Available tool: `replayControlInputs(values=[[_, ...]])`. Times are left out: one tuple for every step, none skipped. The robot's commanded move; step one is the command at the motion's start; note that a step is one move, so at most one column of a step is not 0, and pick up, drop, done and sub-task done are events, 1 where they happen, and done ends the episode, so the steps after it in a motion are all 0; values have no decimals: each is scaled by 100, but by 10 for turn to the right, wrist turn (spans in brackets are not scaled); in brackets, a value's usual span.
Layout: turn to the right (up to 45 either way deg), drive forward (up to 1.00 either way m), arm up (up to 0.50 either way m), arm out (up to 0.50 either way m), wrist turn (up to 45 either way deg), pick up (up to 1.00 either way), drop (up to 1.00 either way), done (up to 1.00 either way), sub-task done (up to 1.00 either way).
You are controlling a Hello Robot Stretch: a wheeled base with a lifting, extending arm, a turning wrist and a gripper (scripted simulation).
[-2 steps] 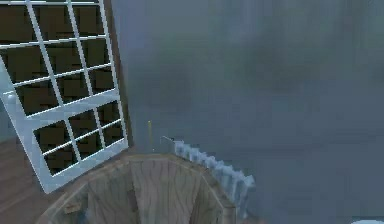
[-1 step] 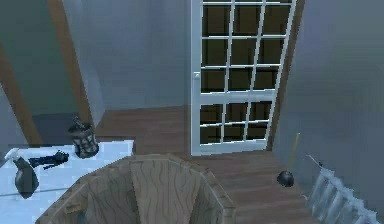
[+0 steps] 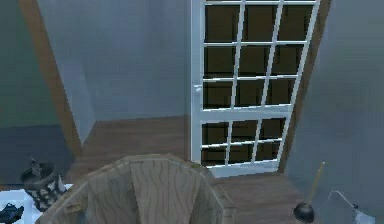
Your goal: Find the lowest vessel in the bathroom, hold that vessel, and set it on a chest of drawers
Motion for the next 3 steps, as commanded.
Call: replayControlInputs(values=[[-90, 0, 0, 0, 0, 0, 0, 0, 0], [0, 100, 0, 0, 0, 0, 0, 0, 0], [-120, 0, 0, 0, 0, 0, 0, 0, 0]])
